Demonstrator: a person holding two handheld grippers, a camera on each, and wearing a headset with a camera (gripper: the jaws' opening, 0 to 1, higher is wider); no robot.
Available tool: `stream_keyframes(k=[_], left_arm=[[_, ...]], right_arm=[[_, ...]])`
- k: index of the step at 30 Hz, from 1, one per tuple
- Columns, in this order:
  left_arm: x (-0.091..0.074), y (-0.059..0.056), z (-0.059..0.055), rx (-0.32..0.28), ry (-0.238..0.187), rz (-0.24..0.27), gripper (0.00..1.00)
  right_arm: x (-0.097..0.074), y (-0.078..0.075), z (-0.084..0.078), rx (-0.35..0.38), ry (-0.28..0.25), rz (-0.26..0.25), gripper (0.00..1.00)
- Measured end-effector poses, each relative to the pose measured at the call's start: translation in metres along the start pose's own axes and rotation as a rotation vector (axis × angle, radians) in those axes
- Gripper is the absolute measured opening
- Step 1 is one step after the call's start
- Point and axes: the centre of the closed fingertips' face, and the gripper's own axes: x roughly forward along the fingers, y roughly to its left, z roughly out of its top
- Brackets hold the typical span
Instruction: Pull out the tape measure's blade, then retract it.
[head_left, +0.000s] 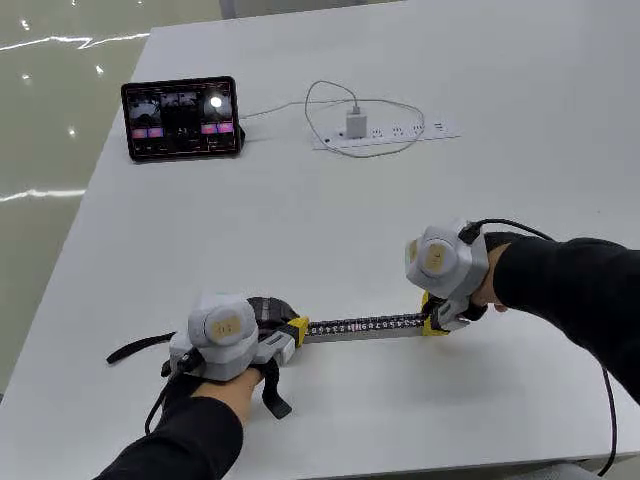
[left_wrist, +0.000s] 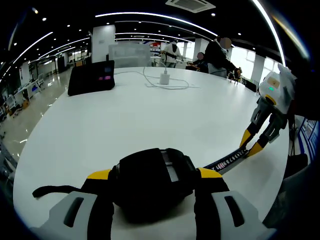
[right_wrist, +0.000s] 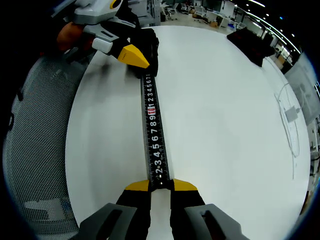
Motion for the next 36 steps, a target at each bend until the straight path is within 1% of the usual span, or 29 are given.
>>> stream_keyframes(k=[8,15,22,36], left_arm=[[0.000,0.000,0.000,0.000,0.000,0.000,0.60],[0.000,0.000,0.000,-0.001,0.000,-0.001,0.60],[0.000,0.000,0.000,-0.001,-0.001,-0.001,0.60],[0.000,-0.001,0.000,-0.002,-0.002,-0.002,0.60]], right_arm=[[0.001,0.000,0.003,0.016,-0.019,-0.003,0.10],[0.002,0.001,0.005,0.012,-0.015,-0.003,0.10],[0.002,0.001,0.007,0.008,-0.022,-0.003,0.10],[0.004,0.002,0.011,-0.001,-0.006,0.004,0.10]])
